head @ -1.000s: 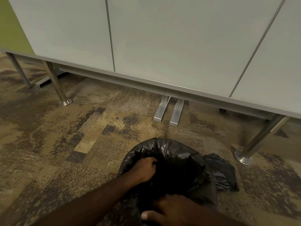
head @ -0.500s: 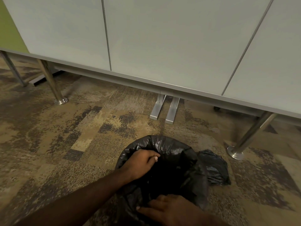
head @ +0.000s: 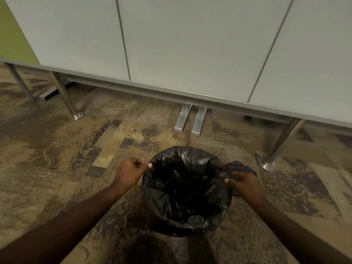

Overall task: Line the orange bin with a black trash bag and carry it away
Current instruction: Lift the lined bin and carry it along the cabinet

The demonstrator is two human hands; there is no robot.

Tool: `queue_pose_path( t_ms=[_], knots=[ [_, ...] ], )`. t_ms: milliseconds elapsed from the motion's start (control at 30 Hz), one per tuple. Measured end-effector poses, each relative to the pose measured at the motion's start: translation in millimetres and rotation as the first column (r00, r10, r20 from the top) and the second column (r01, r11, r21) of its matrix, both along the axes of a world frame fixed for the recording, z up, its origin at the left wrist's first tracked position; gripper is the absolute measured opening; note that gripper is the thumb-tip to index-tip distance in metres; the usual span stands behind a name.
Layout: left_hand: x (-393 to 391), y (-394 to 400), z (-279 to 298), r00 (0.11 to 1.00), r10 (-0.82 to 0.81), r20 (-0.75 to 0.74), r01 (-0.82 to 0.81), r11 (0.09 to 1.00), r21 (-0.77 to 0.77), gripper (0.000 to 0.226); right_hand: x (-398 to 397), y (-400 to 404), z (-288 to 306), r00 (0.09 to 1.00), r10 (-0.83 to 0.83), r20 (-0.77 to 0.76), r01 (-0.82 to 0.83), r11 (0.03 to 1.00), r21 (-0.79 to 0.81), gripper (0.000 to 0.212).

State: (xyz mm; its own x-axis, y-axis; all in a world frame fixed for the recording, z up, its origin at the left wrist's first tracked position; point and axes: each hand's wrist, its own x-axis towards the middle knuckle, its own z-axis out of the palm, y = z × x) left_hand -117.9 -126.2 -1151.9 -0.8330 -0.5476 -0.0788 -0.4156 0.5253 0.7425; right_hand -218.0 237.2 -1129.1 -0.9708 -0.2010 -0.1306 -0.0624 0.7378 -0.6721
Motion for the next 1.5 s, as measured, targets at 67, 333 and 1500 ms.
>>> queue_pose_path(
  t_ms=[67,333,1500],
  knots=[
    [7,4,0,0.998,0.001,0.060,-0.010,0.987,0.163,0.028,2,6,-8,0.989,-0.041,0.144,0.057,0.992,-0.109,0.010],
    [7,4,-3,0.983,0.097,0.154,-0.159,0.866,0.473,0.017,-5,-3,-13,0.839,-0.131,0.528,0.351,0.872,-0.341,0.018],
    [62,-354,359,0.739,0.638,0.214,-0.651,0.597,0.469,0.012,-103,-489,349,0.872,0.233,0.431,-0.101,0.946,-0.308,0.017]
  ],
)
